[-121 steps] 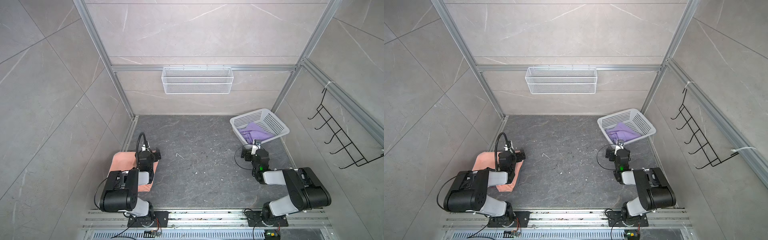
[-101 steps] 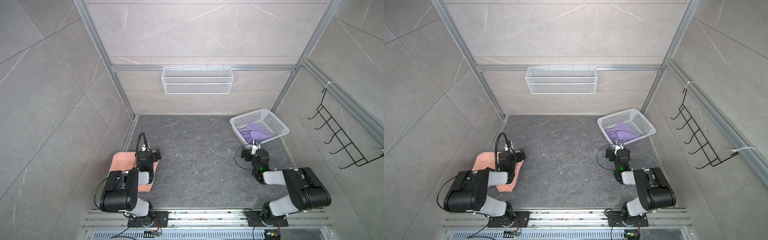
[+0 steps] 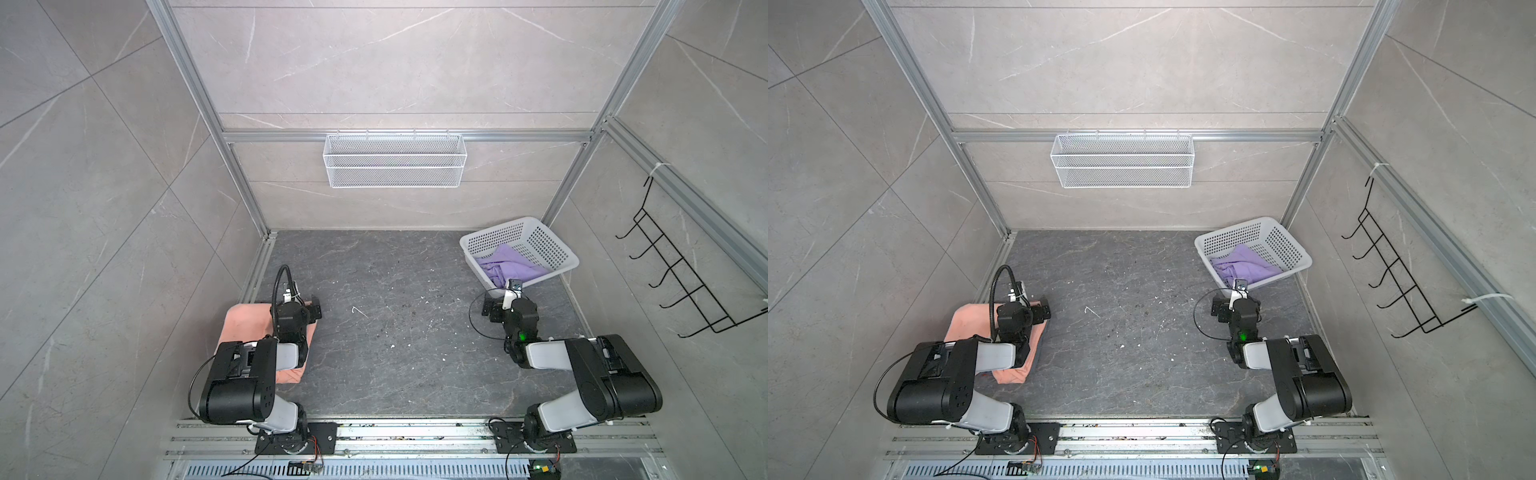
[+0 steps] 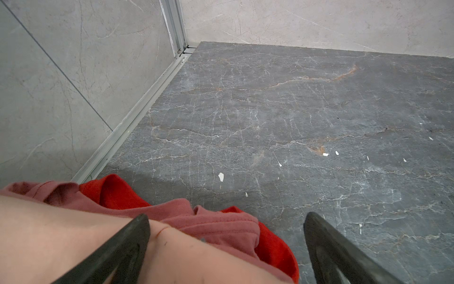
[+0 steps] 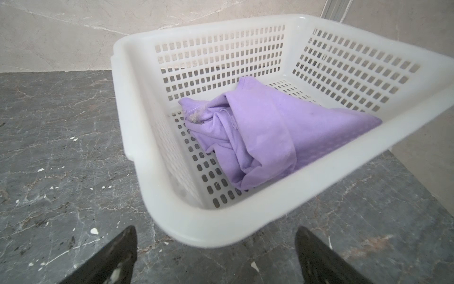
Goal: Fold and stack the t-shirts
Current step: 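Reach the right gripper into the white basket while the left arm lifts forward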
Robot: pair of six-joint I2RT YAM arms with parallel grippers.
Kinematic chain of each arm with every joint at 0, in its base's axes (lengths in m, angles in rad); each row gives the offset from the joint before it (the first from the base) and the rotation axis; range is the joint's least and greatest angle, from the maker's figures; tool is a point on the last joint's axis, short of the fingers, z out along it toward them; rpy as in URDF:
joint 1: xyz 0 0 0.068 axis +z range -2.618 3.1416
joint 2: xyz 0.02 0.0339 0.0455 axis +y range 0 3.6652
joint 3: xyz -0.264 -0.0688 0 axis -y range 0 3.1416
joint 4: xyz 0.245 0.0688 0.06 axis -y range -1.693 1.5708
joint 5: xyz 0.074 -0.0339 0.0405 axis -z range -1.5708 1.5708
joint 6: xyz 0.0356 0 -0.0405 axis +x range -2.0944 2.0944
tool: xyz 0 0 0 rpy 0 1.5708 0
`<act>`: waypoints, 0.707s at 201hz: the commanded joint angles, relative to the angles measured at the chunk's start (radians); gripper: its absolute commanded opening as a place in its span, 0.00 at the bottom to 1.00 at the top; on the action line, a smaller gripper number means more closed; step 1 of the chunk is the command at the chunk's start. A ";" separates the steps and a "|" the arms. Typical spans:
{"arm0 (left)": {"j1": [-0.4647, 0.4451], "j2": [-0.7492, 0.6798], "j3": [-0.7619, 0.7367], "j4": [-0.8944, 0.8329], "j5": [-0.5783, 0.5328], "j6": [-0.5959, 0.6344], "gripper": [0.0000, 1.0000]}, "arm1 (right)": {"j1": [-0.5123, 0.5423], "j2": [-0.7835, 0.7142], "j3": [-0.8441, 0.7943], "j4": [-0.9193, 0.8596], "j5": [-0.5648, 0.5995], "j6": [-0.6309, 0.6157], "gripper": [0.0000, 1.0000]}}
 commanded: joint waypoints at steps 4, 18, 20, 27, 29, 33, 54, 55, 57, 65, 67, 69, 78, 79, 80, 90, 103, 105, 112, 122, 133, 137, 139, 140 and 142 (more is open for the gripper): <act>0.007 0.004 0.013 0.005 -0.003 -0.021 1.00 | 0.004 -0.004 0.010 0.013 0.007 -0.017 1.00; 0.006 0.004 0.012 0.005 -0.004 -0.021 1.00 | 0.003 -0.004 0.010 0.013 0.007 -0.018 1.00; 0.007 0.004 0.013 0.005 -0.004 -0.021 1.00 | 0.003 -0.004 0.010 0.013 0.007 -0.018 1.00; 0.007 0.004 0.011 0.005 -0.003 -0.021 1.00 | 0.004 -0.005 0.010 0.013 0.007 -0.018 1.00; 0.007 0.004 0.011 0.005 -0.004 -0.021 1.00 | 0.004 -0.004 0.010 0.013 0.007 -0.017 1.00; 0.007 0.004 0.012 0.005 -0.003 -0.021 1.00 | 0.002 -0.004 0.010 0.013 0.007 -0.017 1.00; 0.006 0.004 0.012 0.005 -0.003 -0.021 1.00 | 0.003 -0.004 0.010 0.013 0.007 -0.016 1.00; 0.006 0.004 0.012 0.005 -0.004 -0.021 1.00 | 0.003 -0.004 0.010 0.013 0.007 -0.016 1.00; 0.007 0.004 0.012 0.005 -0.004 -0.022 1.00 | 0.004 -0.004 0.010 0.012 0.007 -0.017 1.00; 0.006 0.004 0.012 0.005 -0.004 -0.021 1.00 | 0.004 -0.004 0.010 0.013 0.007 -0.017 1.00; 0.007 0.004 0.012 0.005 -0.004 -0.021 1.00 | 0.005 -0.004 0.010 0.013 0.007 -0.018 1.00; 0.007 0.004 0.013 0.005 -0.004 -0.021 1.00 | 0.004 -0.004 0.010 0.013 0.007 -0.017 1.00; 0.006 0.004 0.012 0.005 -0.003 -0.021 1.00 | 0.004 -0.005 0.010 0.013 0.006 -0.018 1.00; 0.007 0.004 0.012 0.005 -0.003 -0.021 1.00 | 0.004 -0.004 0.010 0.013 0.006 -0.018 1.00; 0.007 0.004 0.012 0.005 -0.003 -0.021 1.00 | 0.004 -0.004 0.010 0.013 0.006 -0.018 1.00; 0.006 0.004 0.010 0.005 -0.004 -0.021 1.00 | 0.004 -0.002 0.010 0.013 0.007 -0.017 1.00; 0.006 0.002 0.010 0.008 -0.004 -0.021 1.00 | 0.004 -0.003 0.010 0.013 0.007 -0.017 1.00; 0.007 0.002 0.009 0.008 -0.004 -0.022 1.00 | 0.004 -0.004 0.010 0.014 0.007 -0.017 1.00; 0.007 -0.004 0.007 0.021 0.003 -0.018 1.00 | 0.003 -0.006 0.009 0.021 0.007 -0.016 1.00; 0.006 -0.048 0.020 -0.037 0.032 0.001 1.00 | 0.003 -0.033 0.027 -0.030 -0.011 -0.022 1.00; 0.005 -0.127 0.058 -0.169 0.050 0.007 1.00 | 0.004 -0.083 0.059 -0.130 -0.063 -0.044 1.00; 0.005 -0.159 0.076 -0.224 0.056 0.008 1.00 | 0.005 -0.105 0.071 -0.170 -0.082 -0.053 1.00; 0.004 -0.172 0.087 -0.256 0.059 0.009 1.00 | 0.005 -0.120 0.078 -0.193 -0.090 -0.057 1.00; 0.004 -0.182 0.091 -0.269 0.060 0.008 1.00 | 0.006 -0.125 0.080 -0.203 -0.093 -0.059 1.00; 0.005 -0.197 0.099 -0.291 0.064 0.008 1.00 | 0.007 -0.140 0.087 -0.225 -0.097 -0.062 1.00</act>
